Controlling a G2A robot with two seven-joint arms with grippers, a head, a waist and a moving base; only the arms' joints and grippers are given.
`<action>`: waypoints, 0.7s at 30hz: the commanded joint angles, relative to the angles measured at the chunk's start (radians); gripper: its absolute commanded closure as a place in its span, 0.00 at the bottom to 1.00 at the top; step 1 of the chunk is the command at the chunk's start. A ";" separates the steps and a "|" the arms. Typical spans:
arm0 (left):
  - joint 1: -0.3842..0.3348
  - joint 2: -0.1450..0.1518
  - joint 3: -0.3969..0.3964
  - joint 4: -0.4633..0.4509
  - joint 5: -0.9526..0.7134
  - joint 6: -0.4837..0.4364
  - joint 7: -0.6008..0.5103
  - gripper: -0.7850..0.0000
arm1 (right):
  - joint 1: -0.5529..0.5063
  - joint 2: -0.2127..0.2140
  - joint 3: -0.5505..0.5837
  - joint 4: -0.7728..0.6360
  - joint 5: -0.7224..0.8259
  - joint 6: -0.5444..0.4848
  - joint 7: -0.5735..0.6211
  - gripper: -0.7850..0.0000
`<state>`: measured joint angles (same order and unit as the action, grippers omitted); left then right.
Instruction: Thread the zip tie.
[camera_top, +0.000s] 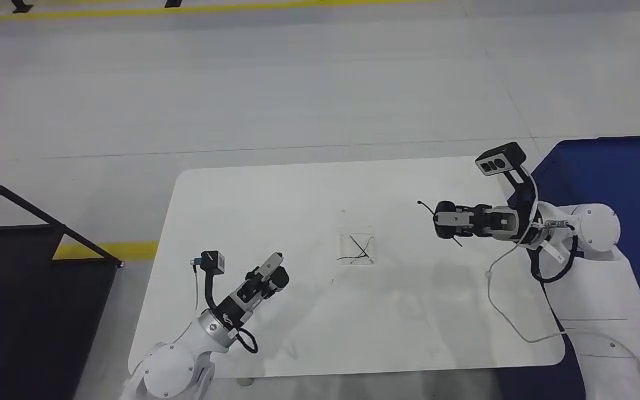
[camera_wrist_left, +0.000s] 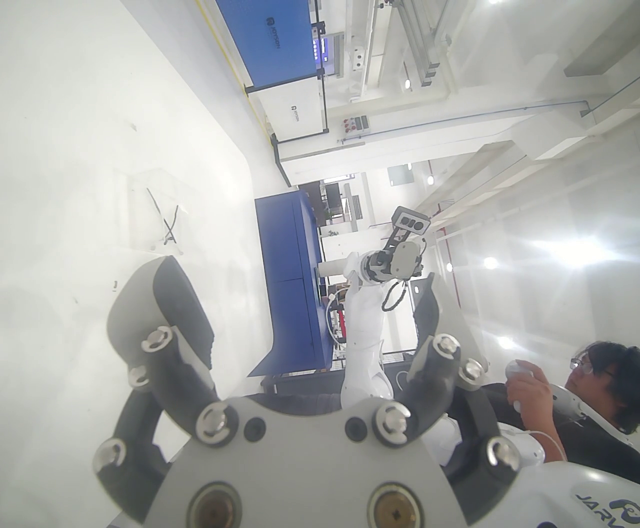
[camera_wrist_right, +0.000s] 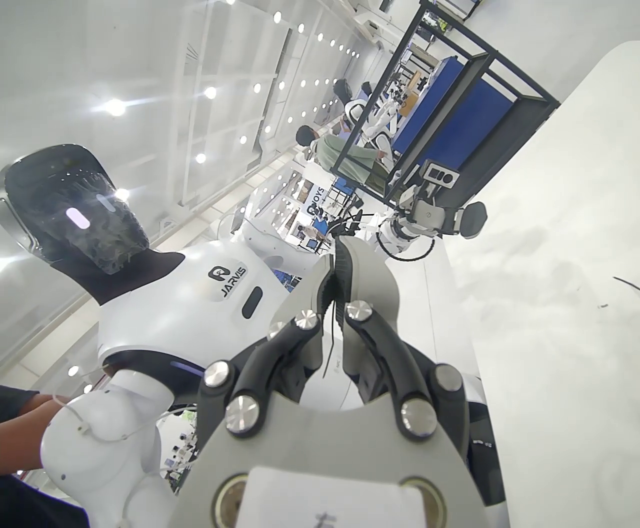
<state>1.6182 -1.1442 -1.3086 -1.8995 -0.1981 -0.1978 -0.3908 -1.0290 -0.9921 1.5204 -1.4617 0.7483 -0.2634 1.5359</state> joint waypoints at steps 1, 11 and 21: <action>0.000 0.000 0.000 0.000 0.000 0.000 0.000 0.00 | 0.000 0.000 0.000 0.000 0.000 0.000 0.000 1.00; 0.000 0.000 0.000 0.000 0.000 0.000 0.000 0.00 | -0.038 0.023 0.031 0.008 -0.049 0.009 0.000 1.00; 0.000 0.000 0.000 0.000 0.000 0.000 0.000 0.00 | -0.050 0.032 0.040 0.023 -0.003 0.016 0.000 1.00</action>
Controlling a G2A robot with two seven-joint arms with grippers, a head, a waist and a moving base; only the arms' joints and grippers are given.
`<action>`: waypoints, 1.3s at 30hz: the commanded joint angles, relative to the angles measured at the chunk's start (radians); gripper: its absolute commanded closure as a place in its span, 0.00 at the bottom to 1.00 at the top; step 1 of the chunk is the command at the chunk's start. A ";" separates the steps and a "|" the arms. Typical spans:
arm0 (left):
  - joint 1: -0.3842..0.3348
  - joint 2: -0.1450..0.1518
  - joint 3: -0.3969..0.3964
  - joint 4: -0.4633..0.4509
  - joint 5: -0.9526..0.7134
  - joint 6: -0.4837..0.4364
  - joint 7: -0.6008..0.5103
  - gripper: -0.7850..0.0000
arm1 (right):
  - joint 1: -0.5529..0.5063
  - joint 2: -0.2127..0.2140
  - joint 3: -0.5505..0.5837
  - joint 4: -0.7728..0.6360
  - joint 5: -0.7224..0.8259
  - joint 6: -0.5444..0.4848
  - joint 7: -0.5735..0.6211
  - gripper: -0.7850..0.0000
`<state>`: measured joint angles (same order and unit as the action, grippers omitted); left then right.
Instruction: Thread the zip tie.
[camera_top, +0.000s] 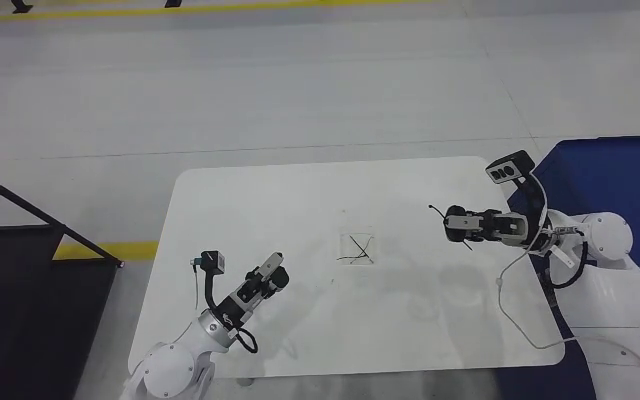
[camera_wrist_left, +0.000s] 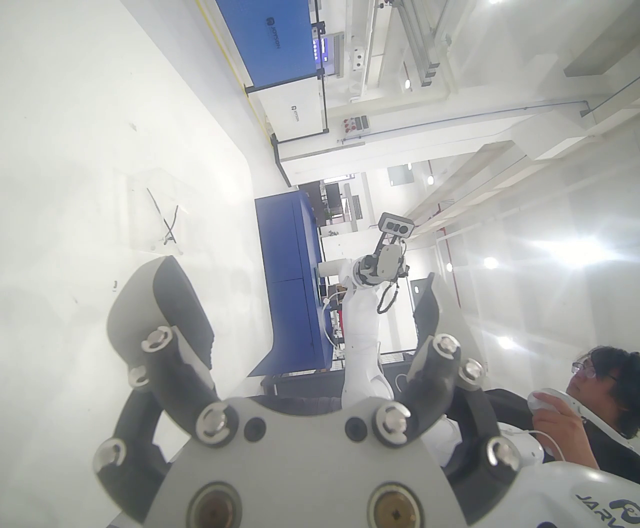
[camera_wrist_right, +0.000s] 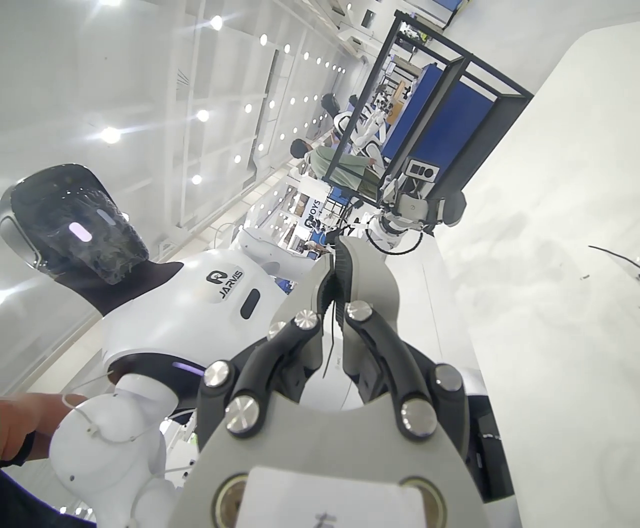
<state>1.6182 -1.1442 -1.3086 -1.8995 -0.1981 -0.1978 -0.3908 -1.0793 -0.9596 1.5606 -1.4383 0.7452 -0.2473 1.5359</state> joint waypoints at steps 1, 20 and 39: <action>0.000 0.000 0.000 0.000 0.000 0.000 0.000 0.00 | 0.000 0.000 0.000 0.000 0.000 0.000 0.000 1.00; -0.498 -0.098 0.384 0.151 0.262 0.110 0.191 0.00 | 0.008 0.014 0.054 0.005 -0.048 0.028 -0.051 1.00; -0.933 -0.235 0.691 0.354 0.434 0.796 -0.181 0.00 | 0.008 0.014 0.054 0.005 -0.048 0.028 -0.051 1.00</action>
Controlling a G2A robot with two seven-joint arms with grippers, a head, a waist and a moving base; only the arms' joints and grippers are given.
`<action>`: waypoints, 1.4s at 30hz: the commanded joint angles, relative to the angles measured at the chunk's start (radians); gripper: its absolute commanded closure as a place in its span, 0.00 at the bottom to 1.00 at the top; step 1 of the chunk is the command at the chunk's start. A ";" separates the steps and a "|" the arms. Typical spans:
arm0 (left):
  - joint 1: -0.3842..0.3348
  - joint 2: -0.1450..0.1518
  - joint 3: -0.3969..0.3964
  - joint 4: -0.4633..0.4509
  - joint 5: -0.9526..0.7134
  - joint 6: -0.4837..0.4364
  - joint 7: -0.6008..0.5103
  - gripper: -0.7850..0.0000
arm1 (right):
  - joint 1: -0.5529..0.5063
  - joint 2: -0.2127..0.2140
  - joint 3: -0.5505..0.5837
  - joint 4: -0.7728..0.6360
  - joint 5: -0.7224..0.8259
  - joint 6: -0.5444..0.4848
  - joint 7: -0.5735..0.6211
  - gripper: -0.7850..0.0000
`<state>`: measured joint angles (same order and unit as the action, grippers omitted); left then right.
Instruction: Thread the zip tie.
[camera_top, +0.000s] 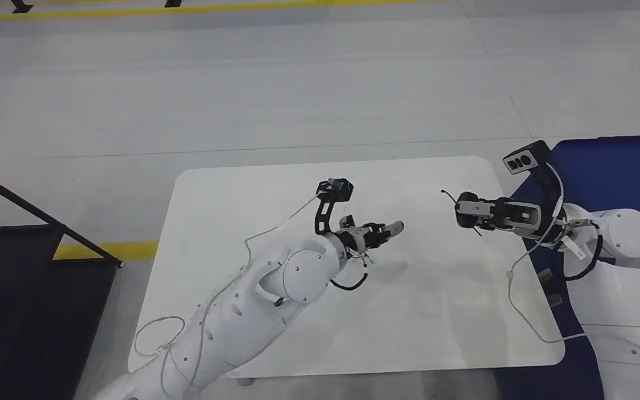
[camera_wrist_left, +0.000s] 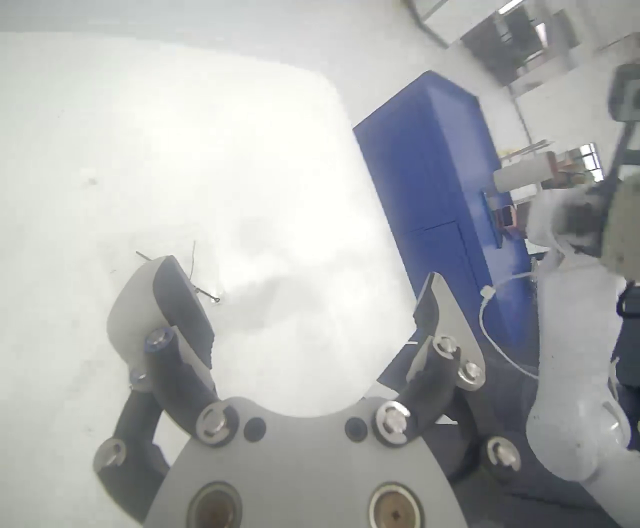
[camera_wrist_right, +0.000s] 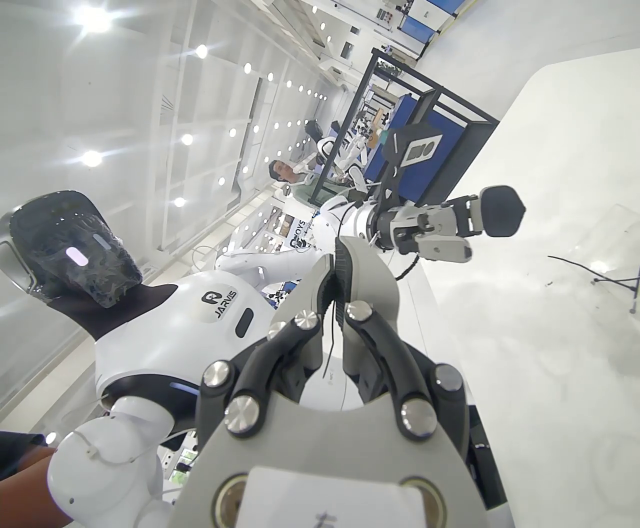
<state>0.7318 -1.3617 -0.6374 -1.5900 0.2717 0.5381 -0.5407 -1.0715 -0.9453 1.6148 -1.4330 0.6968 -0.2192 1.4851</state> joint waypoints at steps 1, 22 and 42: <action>-0.074 -0.033 0.032 0.072 -0.059 0.096 -0.045 0.00 | 0.000 0.000 0.000 0.000 0.000 0.000 0.000 1.00; -0.251 -0.119 0.158 0.273 0.002 0.259 -0.310 0.00 | 0.000 0.000 0.000 0.000 0.000 0.000 0.000 1.00; -0.286 -0.206 0.115 0.458 -0.219 0.256 -0.280 0.00 | 0.000 0.000 0.000 0.000 0.000 0.000 0.000 1.00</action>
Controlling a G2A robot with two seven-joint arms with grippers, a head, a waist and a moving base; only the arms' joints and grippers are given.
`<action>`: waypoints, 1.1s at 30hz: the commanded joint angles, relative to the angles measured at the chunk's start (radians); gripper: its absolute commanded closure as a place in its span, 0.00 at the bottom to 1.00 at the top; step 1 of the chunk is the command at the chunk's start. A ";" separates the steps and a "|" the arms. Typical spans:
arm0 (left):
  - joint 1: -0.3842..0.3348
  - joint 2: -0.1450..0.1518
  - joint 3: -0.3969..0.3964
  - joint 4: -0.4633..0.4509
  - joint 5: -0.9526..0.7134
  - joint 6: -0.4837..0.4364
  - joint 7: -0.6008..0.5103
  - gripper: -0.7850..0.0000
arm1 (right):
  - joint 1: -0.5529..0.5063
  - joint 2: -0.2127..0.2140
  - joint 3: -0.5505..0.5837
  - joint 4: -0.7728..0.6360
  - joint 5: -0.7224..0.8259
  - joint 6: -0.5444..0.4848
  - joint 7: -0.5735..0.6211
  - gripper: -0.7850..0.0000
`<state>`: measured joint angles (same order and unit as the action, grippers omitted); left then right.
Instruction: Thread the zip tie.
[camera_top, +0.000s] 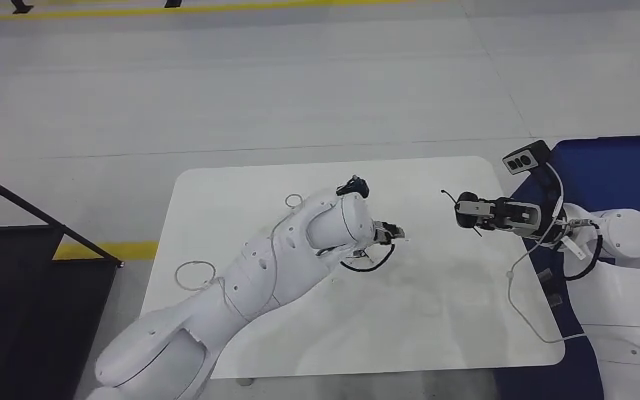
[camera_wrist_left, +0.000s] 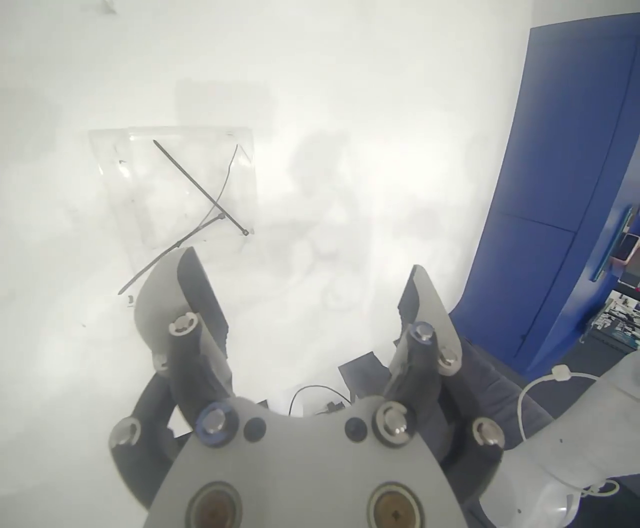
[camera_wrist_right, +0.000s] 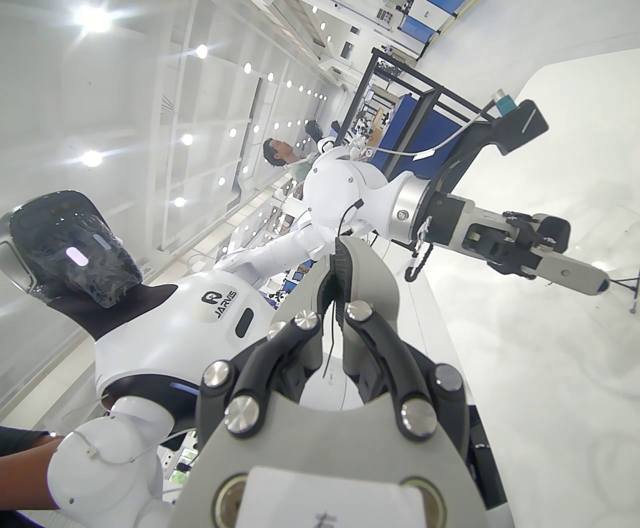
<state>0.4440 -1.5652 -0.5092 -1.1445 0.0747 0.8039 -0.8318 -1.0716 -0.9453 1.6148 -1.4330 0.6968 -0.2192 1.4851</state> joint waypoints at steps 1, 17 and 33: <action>0.002 -0.006 -0.023 0.029 -0.035 0.003 0.026 0.00 | 0.000 0.000 0.000 0.000 0.000 0.000 0.000 1.00; -0.053 -0.086 -0.033 0.203 -0.158 0.137 0.100 0.57 | 0.000 0.000 0.000 0.000 0.000 0.000 0.000 1.00; -0.095 -0.142 0.031 0.288 -0.133 0.130 0.128 0.66 | 0.000 0.000 0.000 0.000 0.000 0.000 0.000 1.00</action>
<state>0.3532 -1.7055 -0.4969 -0.8463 -0.0912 0.9501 -0.7128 -1.0715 -0.9453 1.6148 -1.4330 0.6968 -0.2192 1.4851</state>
